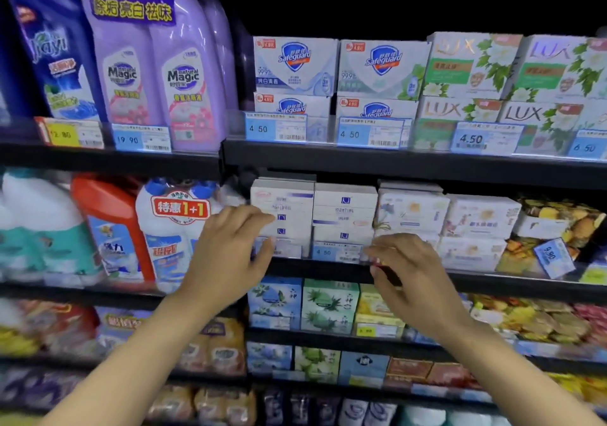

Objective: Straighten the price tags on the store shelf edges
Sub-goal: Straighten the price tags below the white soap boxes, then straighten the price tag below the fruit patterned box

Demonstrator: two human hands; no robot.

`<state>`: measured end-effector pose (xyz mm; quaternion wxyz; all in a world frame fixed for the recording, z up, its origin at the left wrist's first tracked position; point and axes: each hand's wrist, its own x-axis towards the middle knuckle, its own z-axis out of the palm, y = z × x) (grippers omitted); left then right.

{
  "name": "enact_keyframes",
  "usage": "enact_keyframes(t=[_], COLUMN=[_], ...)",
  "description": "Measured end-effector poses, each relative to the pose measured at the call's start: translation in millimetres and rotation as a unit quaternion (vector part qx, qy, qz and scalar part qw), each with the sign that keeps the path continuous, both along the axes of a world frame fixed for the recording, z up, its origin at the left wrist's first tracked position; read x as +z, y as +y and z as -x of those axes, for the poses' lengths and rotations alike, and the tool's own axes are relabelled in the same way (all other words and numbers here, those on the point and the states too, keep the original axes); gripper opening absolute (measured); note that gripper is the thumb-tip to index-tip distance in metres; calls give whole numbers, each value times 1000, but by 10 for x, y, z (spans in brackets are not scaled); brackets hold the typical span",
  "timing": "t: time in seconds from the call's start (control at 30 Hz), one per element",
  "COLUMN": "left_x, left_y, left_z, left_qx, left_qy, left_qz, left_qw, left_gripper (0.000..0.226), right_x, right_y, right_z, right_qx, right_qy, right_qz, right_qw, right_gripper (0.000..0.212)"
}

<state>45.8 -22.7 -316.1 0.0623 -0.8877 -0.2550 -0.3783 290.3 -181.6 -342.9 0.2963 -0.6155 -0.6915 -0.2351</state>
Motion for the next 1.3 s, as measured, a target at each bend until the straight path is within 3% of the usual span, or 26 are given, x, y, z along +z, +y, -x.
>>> enact_keyframes(t=[0.17, 0.33, 0.83, 1.3], left_x=[-260, -360, -507, -605], left_y=[36, 36, -531, -1370], left_z=[74, 20, -1034, -2221], left_qx=[28, 42, -64, -58], left_qy=[68, 89, 112, 95], left_qz=[62, 61, 60, 75], left_qw=[995, 993, 990, 991], left_gripper=[42, 41, 41, 44], right_x=[-206, -346, -494, -448], right_y=[50, 42, -585, -1360], right_z=[23, 36, -598, -1669], right_qx=[-36, -55, -146, -97], right_qy=[19, 33, 93, 94], right_qz=[32, 49, 94, 78], right_qw=[999, 997, 980, 988], right_gripper=[32, 35, 41, 38])
